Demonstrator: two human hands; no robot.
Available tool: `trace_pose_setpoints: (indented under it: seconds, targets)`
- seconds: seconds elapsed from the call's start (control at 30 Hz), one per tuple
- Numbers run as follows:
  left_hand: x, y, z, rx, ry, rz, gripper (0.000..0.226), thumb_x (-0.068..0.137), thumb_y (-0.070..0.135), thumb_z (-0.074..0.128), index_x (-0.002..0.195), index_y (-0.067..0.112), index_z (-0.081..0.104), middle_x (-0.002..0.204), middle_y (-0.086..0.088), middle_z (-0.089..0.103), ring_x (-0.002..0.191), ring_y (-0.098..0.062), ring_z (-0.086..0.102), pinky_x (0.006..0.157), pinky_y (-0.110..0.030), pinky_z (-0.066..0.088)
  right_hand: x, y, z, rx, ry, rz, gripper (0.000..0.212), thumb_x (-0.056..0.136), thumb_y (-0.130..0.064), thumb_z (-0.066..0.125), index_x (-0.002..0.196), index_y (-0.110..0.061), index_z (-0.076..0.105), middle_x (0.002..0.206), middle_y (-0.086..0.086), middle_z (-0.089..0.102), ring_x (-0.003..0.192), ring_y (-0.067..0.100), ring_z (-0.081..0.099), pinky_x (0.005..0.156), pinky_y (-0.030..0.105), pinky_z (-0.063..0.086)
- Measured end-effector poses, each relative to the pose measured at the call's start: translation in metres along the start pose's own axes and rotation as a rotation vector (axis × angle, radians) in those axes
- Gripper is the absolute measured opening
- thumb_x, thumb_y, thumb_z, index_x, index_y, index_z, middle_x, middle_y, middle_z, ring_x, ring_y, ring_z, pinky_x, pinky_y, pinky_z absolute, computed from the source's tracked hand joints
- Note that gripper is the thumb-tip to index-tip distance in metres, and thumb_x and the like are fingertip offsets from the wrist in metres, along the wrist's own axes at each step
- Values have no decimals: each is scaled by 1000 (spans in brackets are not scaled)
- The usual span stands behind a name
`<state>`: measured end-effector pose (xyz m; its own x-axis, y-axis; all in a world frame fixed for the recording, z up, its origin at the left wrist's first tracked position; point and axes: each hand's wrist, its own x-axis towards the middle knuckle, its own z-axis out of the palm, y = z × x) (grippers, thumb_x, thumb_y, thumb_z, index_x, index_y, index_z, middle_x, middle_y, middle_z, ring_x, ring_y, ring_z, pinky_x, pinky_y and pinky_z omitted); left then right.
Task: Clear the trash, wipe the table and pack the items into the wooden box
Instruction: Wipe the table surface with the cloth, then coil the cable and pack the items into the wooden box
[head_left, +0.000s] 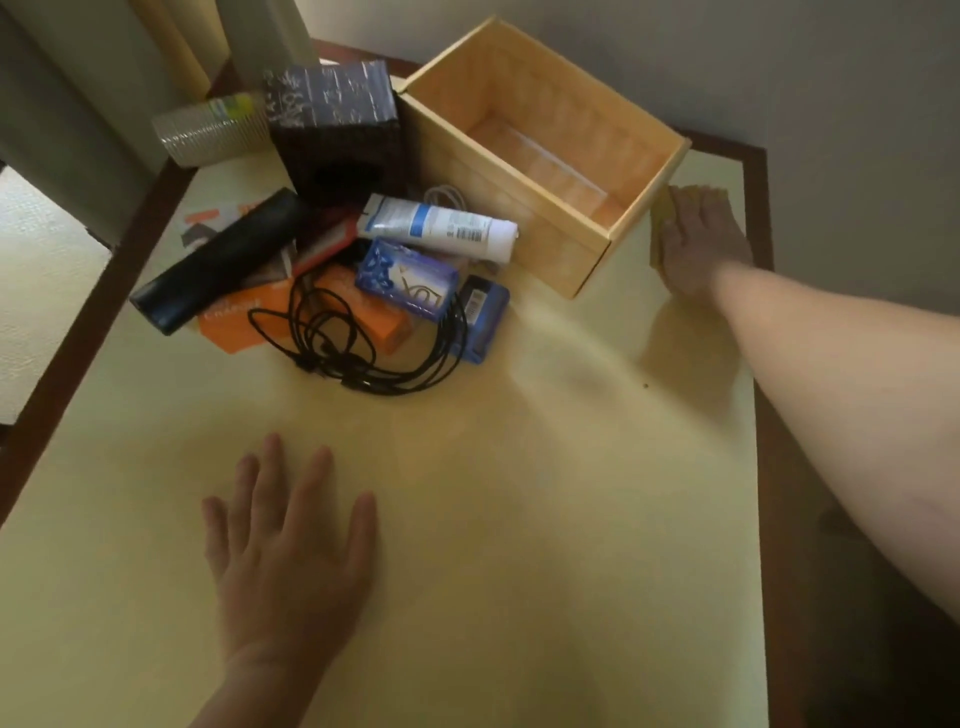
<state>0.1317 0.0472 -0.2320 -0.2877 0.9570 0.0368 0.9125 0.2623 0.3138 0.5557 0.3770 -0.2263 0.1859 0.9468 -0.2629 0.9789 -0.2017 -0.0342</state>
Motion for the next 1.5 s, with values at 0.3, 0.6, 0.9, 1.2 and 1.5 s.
trace_pose_setpoints:
  seconds: [0.3,0.6,0.9,1.2,1.5]
  targets:
    - [4,-5,-1,-37,47,37,67,87,60,53,139,20,66,163,-14,42,151,-36,38,124,-61,20,-109,-50,-7,612,440,312,43,109,-30,43,147,-11,51,153,17,46,143,36,41,116,43,33]
    - [41,28,-62,-534,276,-188,29,87,41,61,114,32,70,115,-1,61,109,-36,58,102,-42,33,-163,-111,-56,1055,376,544,36,107,-48,43,127,-24,61,117,1,65,107,29,63,83,34,42]
    - [288,198,-138,-167,5,442,32,99,36,45,129,32,56,122,5,59,122,-26,43,100,-45,29,-117,-150,-103,1098,-4,604,75,103,-45,56,162,-15,22,159,11,43,135,39,49,95,45,46]
    - [381,227,-100,655,-502,390,44,101,25,39,143,23,53,156,-12,47,159,-32,7,116,-73,-17,-113,-149,-104,858,114,596,37,109,-23,40,144,-11,47,133,12,61,108,38,62,83,41,52]
    - [280,191,-147,-353,-12,303,19,102,12,43,84,14,49,73,0,56,66,-20,52,59,-31,38,-221,-131,-144,877,490,346,22,107,-24,55,89,-12,50,73,-8,53,60,2,48,53,35,29]
